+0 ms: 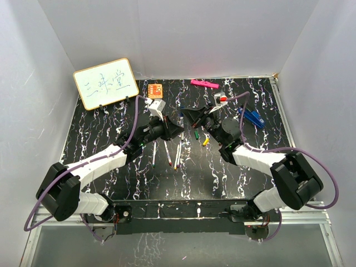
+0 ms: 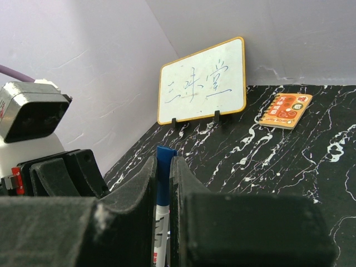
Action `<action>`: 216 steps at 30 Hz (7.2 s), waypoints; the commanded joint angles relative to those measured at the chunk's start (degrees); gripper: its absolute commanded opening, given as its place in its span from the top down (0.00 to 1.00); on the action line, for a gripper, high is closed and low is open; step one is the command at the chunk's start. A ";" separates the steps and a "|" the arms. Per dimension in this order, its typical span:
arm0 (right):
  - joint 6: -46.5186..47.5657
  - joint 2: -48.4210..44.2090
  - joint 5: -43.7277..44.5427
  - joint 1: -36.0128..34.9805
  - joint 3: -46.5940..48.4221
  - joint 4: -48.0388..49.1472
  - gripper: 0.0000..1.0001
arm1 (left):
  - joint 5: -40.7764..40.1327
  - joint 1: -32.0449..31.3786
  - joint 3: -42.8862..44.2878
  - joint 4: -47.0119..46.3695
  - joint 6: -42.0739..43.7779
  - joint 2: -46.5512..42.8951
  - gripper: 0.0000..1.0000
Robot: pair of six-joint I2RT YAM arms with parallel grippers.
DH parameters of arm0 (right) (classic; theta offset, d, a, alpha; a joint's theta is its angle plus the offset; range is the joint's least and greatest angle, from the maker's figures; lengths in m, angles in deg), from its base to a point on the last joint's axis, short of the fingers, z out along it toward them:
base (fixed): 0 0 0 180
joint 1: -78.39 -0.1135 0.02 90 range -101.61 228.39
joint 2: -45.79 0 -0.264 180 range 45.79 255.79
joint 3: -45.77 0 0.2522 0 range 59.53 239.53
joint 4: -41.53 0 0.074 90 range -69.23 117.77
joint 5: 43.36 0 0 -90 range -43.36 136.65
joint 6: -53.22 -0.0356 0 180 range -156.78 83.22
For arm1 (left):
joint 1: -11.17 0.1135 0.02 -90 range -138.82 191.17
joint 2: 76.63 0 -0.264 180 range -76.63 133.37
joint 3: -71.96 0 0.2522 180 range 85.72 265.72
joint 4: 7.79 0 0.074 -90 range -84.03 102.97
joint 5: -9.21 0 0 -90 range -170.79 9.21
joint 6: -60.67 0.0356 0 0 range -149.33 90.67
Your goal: Insert the pens into the pen caps
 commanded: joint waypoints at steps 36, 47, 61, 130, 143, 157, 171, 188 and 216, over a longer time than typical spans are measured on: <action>4.55 6.47 -2.64 -5.26 0.76 -19.80 1.00 | -14.85 0.03 2.58 -17.46 6.05 -5.56 1.00; 13.95 1.89 18.98 -5.18 14.32 -17.68 0.74 | -11.19 -0.02 -0.70 -4.09 4.64 -5.32 1.00; 24.62 -5.90 33.72 -3.94 13.20 -6.68 0.02 | -22.81 0.11 -0.80 10.69 7.13 -3.36 1.00; 15.96 1.54 27.70 8.06 14.00 -18.15 0.02 | -23.59 16.96 31.25 41.05 10.38 27.29 0.64; 13.38 5.04 28.50 8.05 14.31 -25.58 0.31 | -23.41 8.51 18.38 54.59 7.17 13.07 0.70; 12.83 5.50 27.00 7.96 12.34 -26.53 0.46 | -22.24 3.96 18.16 60.55 2.76 16.95 0.68; 12.05 6.77 27.13 7.99 11.88 -26.02 0.37 | -21.05 3.06 19.95 60.45 3.14 22.54 0.67; 11.31 6.81 27.39 7.97 11.36 -25.89 0.36 | -23.65 3.02 21.70 62.53 3.43 28.14 0.68; 10.82 7.08 28.79 7.99 11.70 -29.87 0.39 | -22.28 3.06 19.16 61.13 4.65 38.51 1.00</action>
